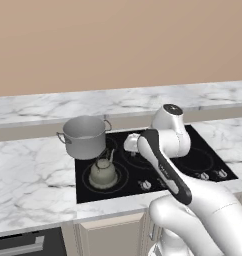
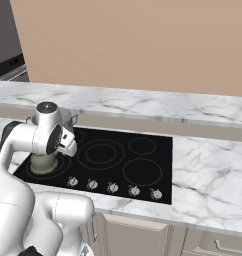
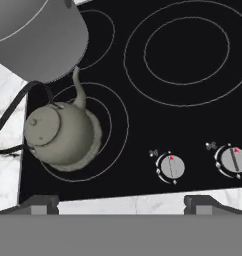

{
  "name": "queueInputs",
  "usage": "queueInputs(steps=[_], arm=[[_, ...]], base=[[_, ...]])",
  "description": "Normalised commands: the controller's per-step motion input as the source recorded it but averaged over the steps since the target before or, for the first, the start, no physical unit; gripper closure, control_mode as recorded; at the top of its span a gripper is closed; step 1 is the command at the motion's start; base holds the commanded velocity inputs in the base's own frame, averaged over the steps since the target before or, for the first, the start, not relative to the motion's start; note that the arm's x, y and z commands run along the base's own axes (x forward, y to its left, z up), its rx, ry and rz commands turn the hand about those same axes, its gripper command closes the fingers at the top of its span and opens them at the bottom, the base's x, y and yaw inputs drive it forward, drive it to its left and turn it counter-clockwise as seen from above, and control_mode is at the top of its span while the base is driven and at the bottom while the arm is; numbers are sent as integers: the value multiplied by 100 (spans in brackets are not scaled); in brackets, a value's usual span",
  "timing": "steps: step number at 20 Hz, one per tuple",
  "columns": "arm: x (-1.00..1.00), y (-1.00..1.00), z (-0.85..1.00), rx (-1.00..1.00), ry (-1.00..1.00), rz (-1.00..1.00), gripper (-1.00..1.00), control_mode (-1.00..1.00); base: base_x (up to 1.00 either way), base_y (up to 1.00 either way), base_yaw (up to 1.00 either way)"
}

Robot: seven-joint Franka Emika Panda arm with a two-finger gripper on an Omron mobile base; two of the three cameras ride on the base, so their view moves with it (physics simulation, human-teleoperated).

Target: Pick the kettle from the counter and place it on a stove burner. Then turn the burner on.

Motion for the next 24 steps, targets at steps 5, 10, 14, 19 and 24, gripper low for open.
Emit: queueInputs(steps=[5,10,14,19,24], arm=[[-29,-8,-37,-7,0,6,-100,-100],[-7,-17,-30,-6,-1,0,-100,-100],[0,-30,-31,-8,0,0,-100,-100],[-1,-13,-33,-3,0,0,-100,-100],[-2,0,-23,0,0,0,-100,-100]], base=[[0,0,0],[0,0,0],[0,0,0],[0,0,0],[0,0,0]])
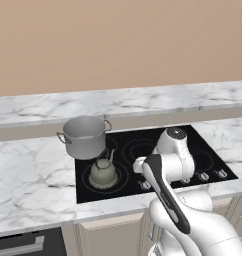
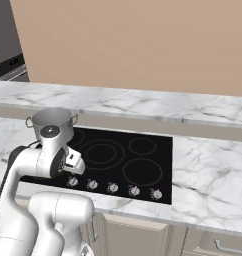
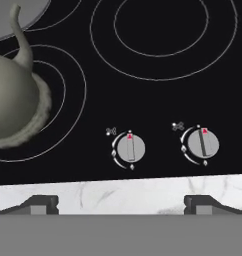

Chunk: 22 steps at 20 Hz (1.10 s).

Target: Pick the kettle from the counter and place it on a stove burner. Then turn the burner on.

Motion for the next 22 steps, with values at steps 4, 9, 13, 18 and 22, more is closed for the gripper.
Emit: queueInputs(steps=[4,9,13,18,22], arm=[[0,0,-29,0,0,0,-100,-100],[-4,-3,-44,0,0,0,-100,-100],[-3,-10,-55,0,0,0,-100,-100],[0,-17,-62,0,0,0,-100,-100],[0,-20,-64,0,-2,0,-100,-100]], base=[[0,0,0],[0,0,0],[0,0,0],[0,0,0],[0,0,0]])
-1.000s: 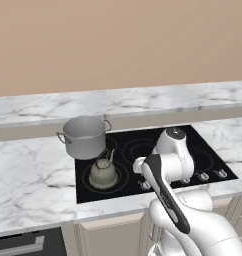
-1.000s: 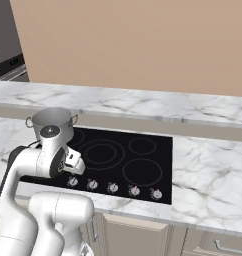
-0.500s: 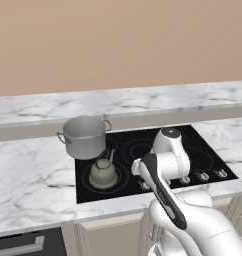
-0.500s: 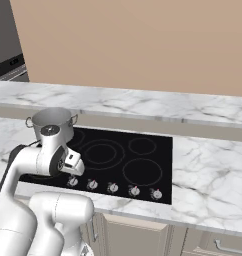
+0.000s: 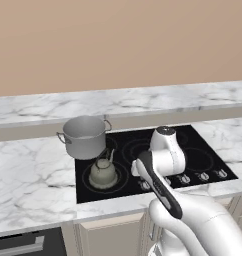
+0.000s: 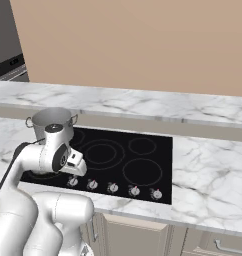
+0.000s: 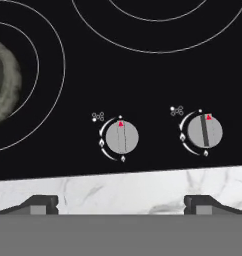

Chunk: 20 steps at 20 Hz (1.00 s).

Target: Pick the kettle from the counter and place it on a stove burner. Then turn the burner on.

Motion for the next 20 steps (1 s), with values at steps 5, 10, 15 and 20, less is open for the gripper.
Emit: queueInputs(steps=[5,10,15,20], arm=[[0,-16,-66,0,-5,0,-100,-100],[0,-9,-76,0,-12,0,-100,-100],[-1,-10,-88,1,-16,0,-100,-100],[-13,-19,-92,3,-14,0,-100,-100]], base=[[0,0,0],[0,0,0],[0,0,0],[0,0,0]])
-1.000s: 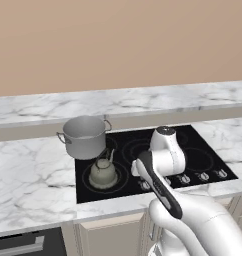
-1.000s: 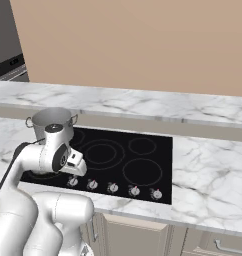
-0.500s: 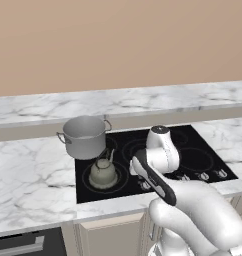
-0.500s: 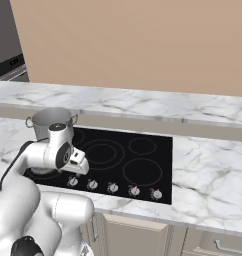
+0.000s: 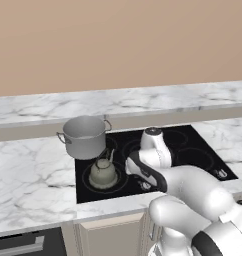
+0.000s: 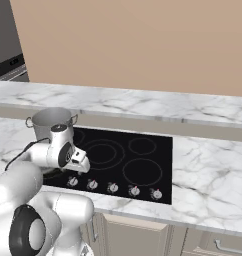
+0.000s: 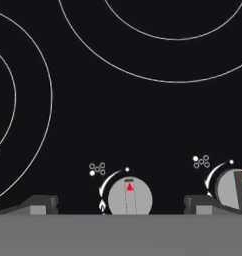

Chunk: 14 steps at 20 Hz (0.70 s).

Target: Pick the kettle from the counter and place it on a stove burner. Then turn the burner on.

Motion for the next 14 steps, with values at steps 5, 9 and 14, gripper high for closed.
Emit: queueInputs(steps=[5,9,14], arm=[[-24,-27,-89,5,-11,0,-100,-100],[-51,-33,-82,5,-9,0,-100,-100],[-57,-13,-73,4,-8,0,-100,-100]], base=[[0,0,0],[0,0,0],[0,0,0]])
